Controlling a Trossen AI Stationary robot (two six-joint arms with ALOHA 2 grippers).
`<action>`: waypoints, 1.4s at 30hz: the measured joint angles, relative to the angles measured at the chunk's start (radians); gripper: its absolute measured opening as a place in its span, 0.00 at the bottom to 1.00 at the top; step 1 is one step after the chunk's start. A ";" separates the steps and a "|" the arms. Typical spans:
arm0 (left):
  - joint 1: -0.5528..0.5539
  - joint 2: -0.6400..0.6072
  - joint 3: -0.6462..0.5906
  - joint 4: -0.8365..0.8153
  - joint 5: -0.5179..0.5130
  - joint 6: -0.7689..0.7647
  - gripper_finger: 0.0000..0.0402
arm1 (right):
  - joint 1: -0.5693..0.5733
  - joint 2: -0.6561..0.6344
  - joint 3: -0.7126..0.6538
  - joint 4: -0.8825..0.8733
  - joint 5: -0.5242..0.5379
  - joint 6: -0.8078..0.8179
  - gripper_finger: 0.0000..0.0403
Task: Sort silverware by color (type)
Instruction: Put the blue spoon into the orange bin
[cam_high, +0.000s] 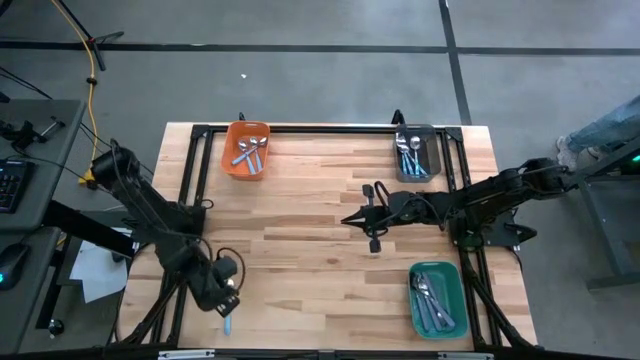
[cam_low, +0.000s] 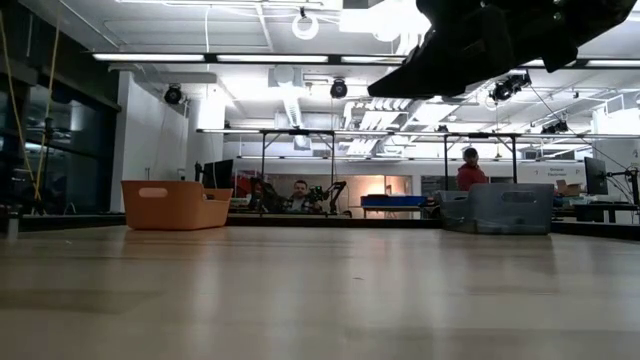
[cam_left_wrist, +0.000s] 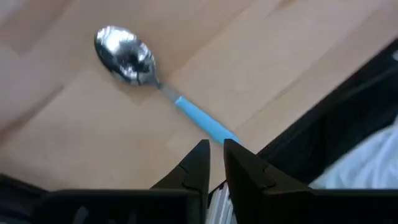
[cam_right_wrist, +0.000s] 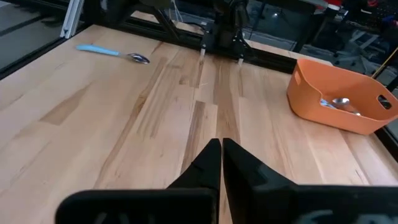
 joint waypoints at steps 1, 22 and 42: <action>-0.005 0.020 0.009 0.000 0.000 -0.029 0.11 | 0.000 0.000 0.000 -0.002 0.000 0.000 0.00; 0.011 0.198 -0.016 0.006 -0.083 -0.186 0.40 | 0.003 0.000 0.000 -0.026 0.000 0.037 0.00; -0.044 0.201 -0.025 -0.008 -0.144 -0.247 0.36 | 0.003 0.000 0.000 -0.030 0.000 0.056 0.00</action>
